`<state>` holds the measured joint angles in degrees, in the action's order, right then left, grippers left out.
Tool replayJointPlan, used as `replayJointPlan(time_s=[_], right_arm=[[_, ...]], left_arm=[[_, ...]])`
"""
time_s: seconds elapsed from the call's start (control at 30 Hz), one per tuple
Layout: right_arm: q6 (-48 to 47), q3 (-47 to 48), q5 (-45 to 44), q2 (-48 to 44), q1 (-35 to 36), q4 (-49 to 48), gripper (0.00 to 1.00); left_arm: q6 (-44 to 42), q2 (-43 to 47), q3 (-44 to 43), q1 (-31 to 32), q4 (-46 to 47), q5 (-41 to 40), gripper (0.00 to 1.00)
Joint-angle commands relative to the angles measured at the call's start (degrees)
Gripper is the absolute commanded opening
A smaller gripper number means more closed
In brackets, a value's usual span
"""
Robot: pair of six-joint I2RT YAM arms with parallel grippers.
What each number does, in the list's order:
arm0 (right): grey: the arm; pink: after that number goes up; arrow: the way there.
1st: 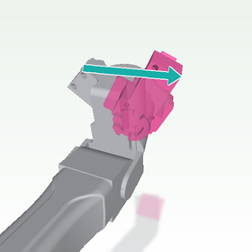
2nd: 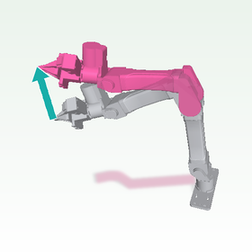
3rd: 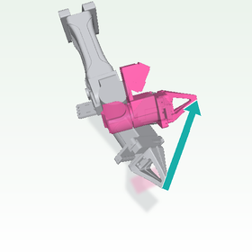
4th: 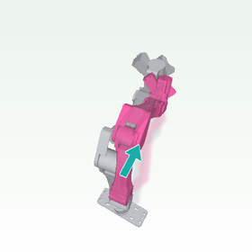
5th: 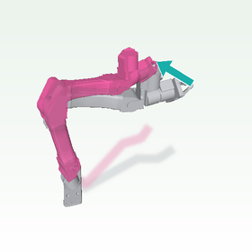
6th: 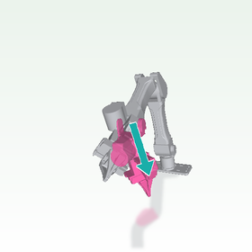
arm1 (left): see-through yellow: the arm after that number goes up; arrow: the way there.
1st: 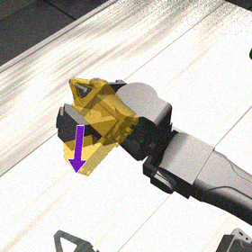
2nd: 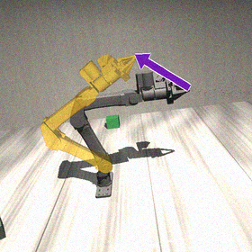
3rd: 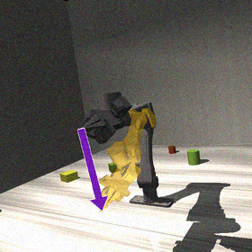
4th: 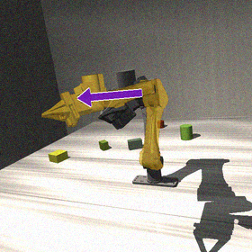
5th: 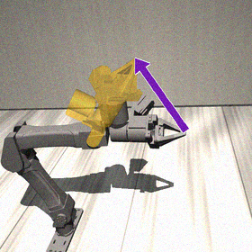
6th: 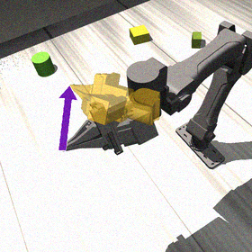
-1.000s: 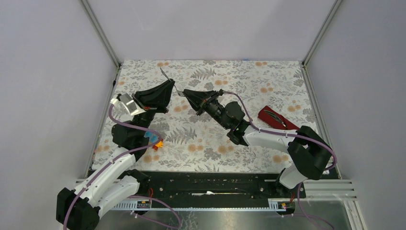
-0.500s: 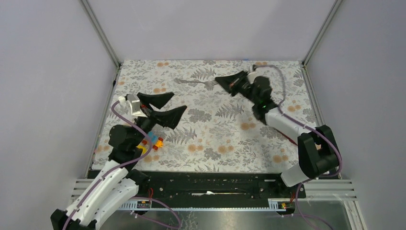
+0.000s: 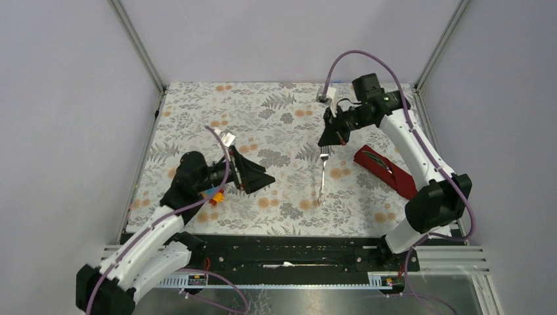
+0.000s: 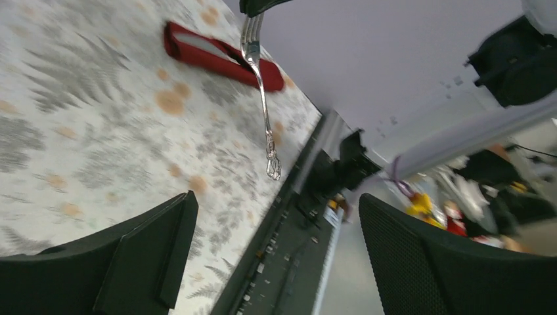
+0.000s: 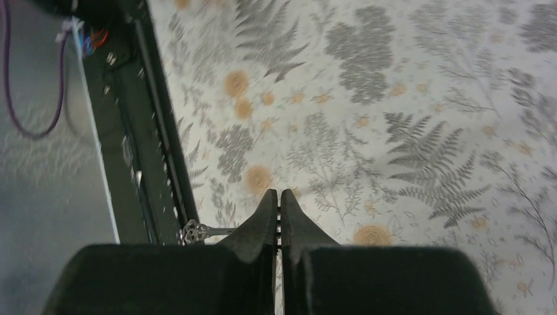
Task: Fold the napkin into a case and place the utensils inside
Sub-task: Pass from the right arm to the left
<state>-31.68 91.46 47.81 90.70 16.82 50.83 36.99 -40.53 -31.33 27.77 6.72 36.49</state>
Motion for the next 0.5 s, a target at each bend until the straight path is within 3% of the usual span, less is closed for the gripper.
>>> replayJointPlan(time_s=[0.0,0.1,0.17,0.27,0.4,0.47], right_arm=[[-23.28,5.92,6.18,1.76,5.43,20.03,0.00],[-20.39,3.66,7.58,0.37,7.19,17.22,0.00],[-16.53,1.32,8.22,-0.29,7.64,14.36,0.00],[-14.67,-0.42,9.67,-0.28,8.61,13.12,0.00],[-11.32,-3.45,10.90,-1.99,9.35,8.12,0.00],[-9.15,-4.45,11.33,-2.92,9.52,5.58,0.00]], left_arm=[[7.88,-10.25,-3.70,-0.05,14.55,16.47,0.96],[17.84,-17.06,0.04,0.51,33.98,18.91,0.90],[19.50,-20.39,1.18,2.10,42.29,17.64,0.89],[16.81,-25.76,-0.39,7.25,42.89,14.58,0.87],[16.34,-31.48,-2.10,10.12,44.62,12.85,0.66],[16.14,-33.37,-2.62,10.80,44.69,12.06,0.63]])
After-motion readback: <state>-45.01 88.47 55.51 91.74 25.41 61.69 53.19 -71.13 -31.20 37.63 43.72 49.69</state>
